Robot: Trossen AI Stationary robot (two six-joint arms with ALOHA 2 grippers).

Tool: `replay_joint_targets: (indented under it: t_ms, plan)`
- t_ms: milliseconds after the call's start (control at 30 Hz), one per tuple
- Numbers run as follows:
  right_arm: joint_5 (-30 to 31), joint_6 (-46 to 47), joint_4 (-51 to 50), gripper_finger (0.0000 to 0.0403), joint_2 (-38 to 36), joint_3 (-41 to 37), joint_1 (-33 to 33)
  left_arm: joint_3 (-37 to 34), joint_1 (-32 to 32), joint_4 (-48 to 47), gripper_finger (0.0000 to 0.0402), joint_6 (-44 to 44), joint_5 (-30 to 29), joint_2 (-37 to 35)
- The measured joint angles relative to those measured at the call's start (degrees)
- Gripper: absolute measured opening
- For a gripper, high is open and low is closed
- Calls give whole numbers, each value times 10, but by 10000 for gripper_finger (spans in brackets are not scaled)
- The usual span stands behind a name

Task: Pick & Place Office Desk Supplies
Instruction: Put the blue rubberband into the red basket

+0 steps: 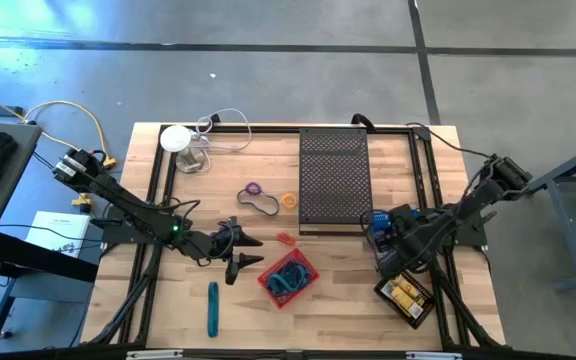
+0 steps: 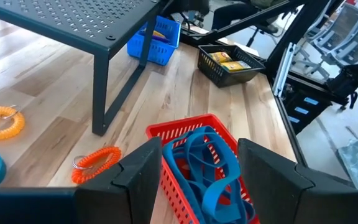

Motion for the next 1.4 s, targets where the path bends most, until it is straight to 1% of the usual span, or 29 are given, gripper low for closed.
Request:
replay_joint_targets:
  t_ms: [67,133,233,333,400,467,533,600,700,800,900,1033,1133,1233,1300,1400]
  plan:
    - [41,18,-17,263,0,32,20,0,0,0,205,2,0,0]
    - [98,29,-24,265,0,64,45,0,0,0,205,2,0,0]
    - [199,29,-8,265,0,103,87,0,0,0,205,2,0,0]
    - [303,9,30,264,0,120,124,0,0,-1,205,2,0,0]
    - [363,-19,67,264,0,119,146,0,0,-7,205,9,-1,0]
    - [411,-54,123,265,3,116,163,0,0,-11,205,35,-6,0]
    - [450,-99,194,266,9,108,180,0,4,-18,205,75,-13,0]
    - [473,-155,278,266,19,100,197,0,12,-33,205,121,-26,0]
    - [488,-267,416,266,51,97,211,0,26,-62,205,183,-72,0]
    - [497,-381,542,266,86,95,221,0,41,-87,205,211,-110,0]
    - [520,-476,678,266,113,96,224,0,58,-91,205,233,-114,0]
    - [511,-624,820,265,128,95,222,0,82,-122,205,344,-114,0]
    - [476,-690,882,265,127,96,219,0,105,-177,205,381,-114,0]
    - [445,-713,920,265,128,96,215,-2,133,-254,205,392,-98,0]
    - [426,-720,929,265,128,96,215,-5,157,-277,205,395,-75,0]
    - [396,-722,925,265,128,96,212,-9,197,-281,205,378,-28,0]
